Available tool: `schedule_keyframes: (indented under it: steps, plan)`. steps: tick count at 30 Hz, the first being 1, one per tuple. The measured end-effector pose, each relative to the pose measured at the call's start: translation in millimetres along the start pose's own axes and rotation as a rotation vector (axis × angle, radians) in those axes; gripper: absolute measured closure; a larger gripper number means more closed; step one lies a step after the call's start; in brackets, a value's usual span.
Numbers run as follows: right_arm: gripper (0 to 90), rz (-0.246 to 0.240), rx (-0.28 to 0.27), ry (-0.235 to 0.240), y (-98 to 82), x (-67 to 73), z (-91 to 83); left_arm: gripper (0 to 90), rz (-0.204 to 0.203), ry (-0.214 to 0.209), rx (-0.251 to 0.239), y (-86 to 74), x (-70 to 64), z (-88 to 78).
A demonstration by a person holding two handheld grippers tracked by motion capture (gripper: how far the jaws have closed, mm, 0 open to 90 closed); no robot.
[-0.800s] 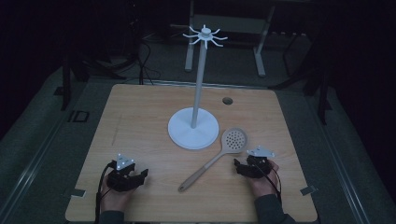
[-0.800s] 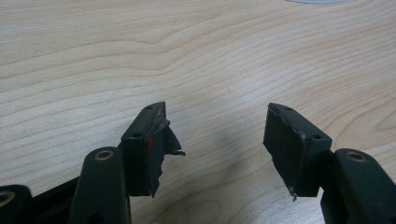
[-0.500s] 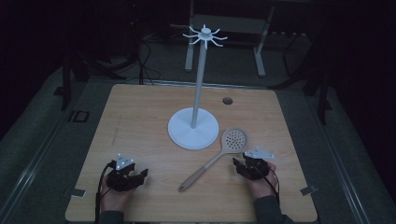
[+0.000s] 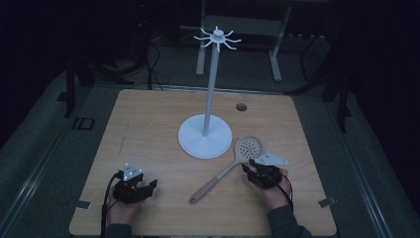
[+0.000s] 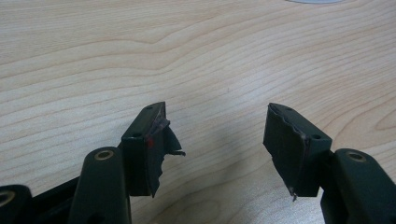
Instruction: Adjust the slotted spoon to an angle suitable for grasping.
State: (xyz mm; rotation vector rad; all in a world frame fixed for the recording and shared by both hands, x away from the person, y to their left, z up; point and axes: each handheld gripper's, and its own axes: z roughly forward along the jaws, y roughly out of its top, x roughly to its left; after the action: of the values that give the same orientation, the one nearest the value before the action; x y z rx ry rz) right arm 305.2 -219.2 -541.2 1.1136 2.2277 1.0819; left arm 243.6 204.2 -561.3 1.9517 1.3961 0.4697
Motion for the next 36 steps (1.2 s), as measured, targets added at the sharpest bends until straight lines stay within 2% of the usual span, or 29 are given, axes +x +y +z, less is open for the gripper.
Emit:
schedule_keyframes:
  steps: [6,15,29,36]
  plan:
    - [66.2,-0.013,-0.004,0.033,11.4,-0.1,1.6,40.6,0.0,-0.002,-0.004,-0.1,-0.3,-0.3]
    - [87.5,-0.053,-0.011,0.062,31.1,-1.4,9.5,40.7,-0.003,-0.003,-0.008,-0.1,0.1,-0.2]
    - [89.7,-0.087,0.03,0.048,48.0,-4.3,30.8,40.8,-0.002,-0.006,-0.009,0.0,-0.1,0.3]
    - [89.8,-0.094,0.066,0.031,53.5,-8.0,48.0,40.9,-0.002,-0.006,-0.009,0.0,-0.1,0.3]
